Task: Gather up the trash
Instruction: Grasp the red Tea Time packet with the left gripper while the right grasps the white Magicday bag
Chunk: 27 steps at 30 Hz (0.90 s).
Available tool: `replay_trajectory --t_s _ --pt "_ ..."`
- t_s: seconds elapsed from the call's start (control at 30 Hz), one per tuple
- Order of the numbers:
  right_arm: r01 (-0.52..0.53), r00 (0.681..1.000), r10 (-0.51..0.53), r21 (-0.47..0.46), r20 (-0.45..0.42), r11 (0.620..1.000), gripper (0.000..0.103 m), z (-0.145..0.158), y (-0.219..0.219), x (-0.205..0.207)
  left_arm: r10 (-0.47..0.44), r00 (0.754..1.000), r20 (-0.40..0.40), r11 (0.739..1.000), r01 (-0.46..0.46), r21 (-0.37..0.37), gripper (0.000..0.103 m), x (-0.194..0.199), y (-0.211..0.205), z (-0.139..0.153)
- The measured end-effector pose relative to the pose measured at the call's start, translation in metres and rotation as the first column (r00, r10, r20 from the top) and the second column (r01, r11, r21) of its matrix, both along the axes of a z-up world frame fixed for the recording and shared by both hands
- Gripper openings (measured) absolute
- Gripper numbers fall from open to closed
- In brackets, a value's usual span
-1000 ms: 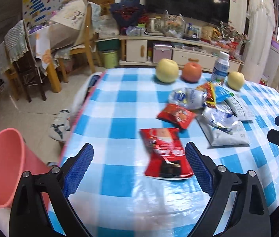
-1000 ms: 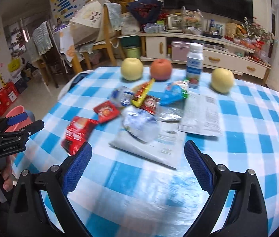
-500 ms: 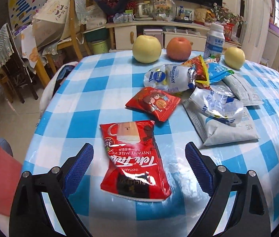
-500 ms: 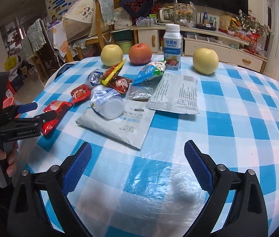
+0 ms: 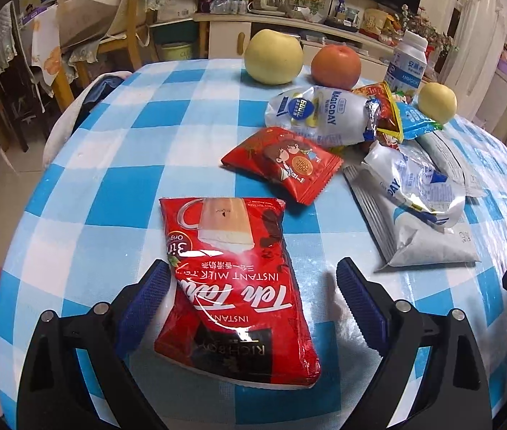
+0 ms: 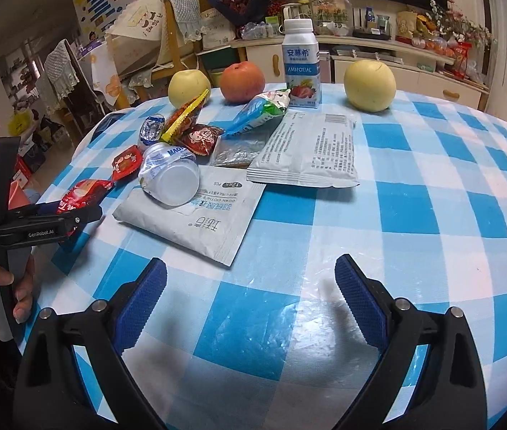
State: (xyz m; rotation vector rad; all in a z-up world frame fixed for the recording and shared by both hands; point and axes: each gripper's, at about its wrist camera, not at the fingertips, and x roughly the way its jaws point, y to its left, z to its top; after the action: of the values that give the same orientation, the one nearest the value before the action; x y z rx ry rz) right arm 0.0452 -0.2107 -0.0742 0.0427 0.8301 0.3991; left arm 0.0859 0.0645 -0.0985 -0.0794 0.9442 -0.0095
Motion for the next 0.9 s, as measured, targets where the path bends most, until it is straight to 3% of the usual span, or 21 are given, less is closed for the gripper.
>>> replay_trajectory --t_s 0.1,0.13,0.5,0.9 --pt "0.000 1.000 0.000 0.003 -0.003 1.000 0.095 -0.001 0.000 0.000 0.006 1.000 0.014 0.997 -0.007 0.075 0.066 -0.001 -0.004 0.001" --pt "0.001 1.000 -0.001 0.003 -0.005 1.000 0.095 -0.002 0.000 0.000 -0.002 1.000 0.016 0.998 0.001 0.066 0.062 -0.001 -0.004 0.001" --pt "-0.009 1.000 0.009 -0.022 -0.011 1.000 0.096 -0.007 0.007 0.000 0.011 1.000 0.017 0.999 -0.012 0.045 0.054 -0.005 0.002 0.005" --pt "-0.125 0.992 0.125 -0.053 0.010 0.991 0.096 -0.006 0.023 0.013 0.001 0.998 0.069 0.999 -0.004 0.044 0.054 -0.014 0.002 0.019"
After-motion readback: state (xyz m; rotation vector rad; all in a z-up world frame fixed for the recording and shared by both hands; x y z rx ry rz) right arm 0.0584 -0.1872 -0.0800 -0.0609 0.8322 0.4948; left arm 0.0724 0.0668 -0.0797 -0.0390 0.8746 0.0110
